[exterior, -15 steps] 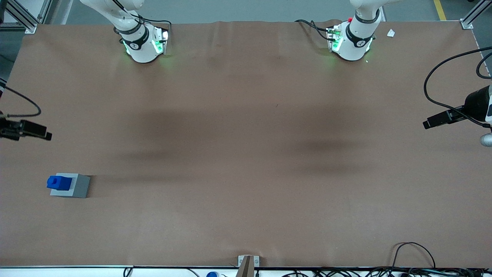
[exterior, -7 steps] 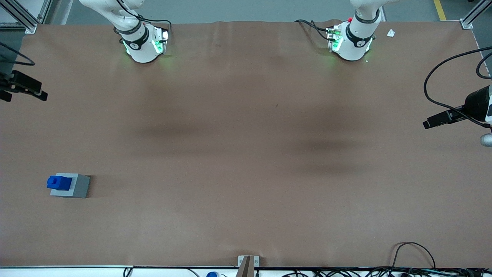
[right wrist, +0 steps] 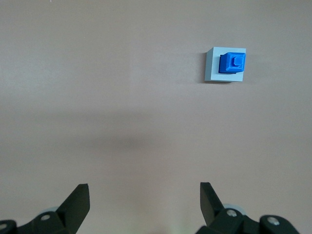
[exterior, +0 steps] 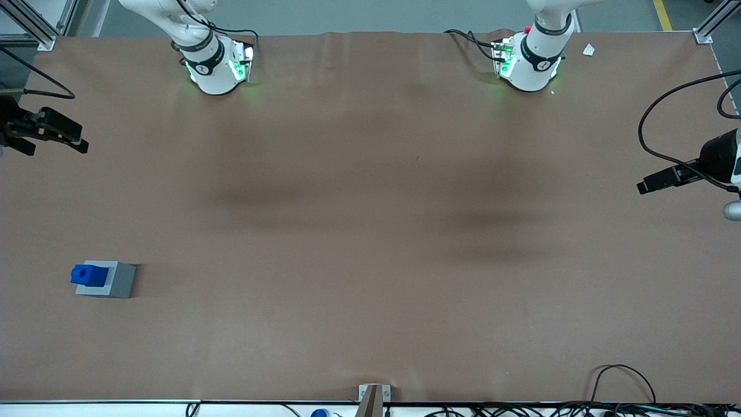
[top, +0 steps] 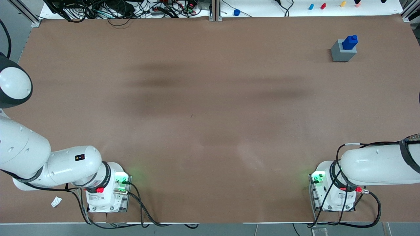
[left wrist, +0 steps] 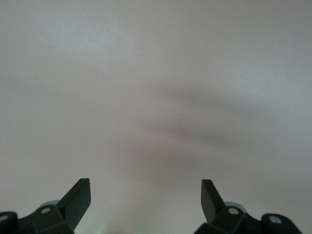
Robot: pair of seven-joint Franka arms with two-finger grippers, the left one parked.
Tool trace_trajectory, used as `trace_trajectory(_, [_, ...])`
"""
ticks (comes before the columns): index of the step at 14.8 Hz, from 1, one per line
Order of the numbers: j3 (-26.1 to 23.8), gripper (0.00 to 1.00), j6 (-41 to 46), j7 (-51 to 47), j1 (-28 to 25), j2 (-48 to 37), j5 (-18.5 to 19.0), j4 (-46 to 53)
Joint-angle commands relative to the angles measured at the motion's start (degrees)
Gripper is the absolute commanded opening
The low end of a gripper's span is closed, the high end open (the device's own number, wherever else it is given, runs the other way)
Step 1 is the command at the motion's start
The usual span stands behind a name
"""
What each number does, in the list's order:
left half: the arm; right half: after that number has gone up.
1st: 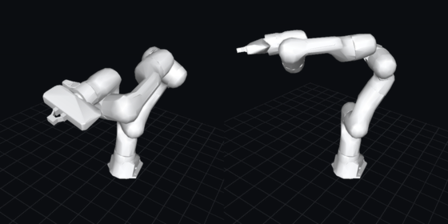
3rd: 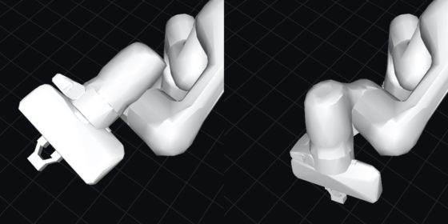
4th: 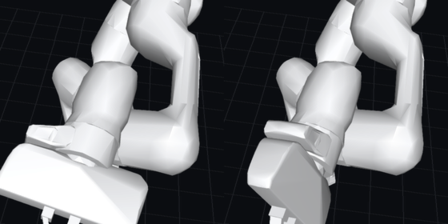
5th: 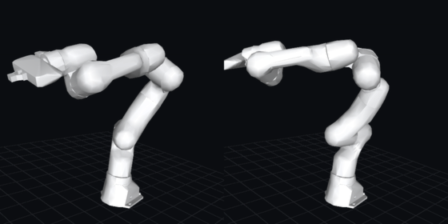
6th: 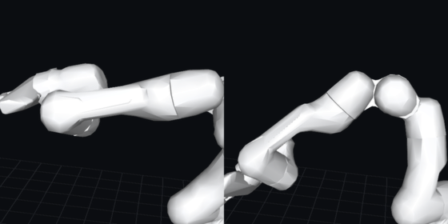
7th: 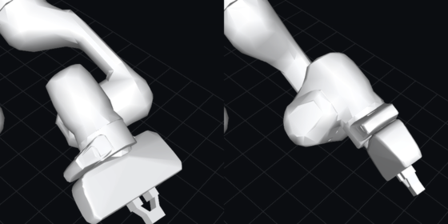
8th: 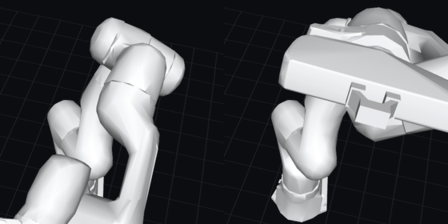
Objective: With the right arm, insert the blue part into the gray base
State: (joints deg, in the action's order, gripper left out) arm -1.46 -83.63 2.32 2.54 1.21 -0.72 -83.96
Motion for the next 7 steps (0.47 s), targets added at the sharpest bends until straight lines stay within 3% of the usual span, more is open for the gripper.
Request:
trace_trajectory(1, [0.23, 1.00, -0.92, -1.26, -0.43, -1.74, 2.90, -1.82])
trace_trajectory(7, [0.23, 1.00, -0.49, -1.52, 0.01, -1.65, 3.18, -0.94])
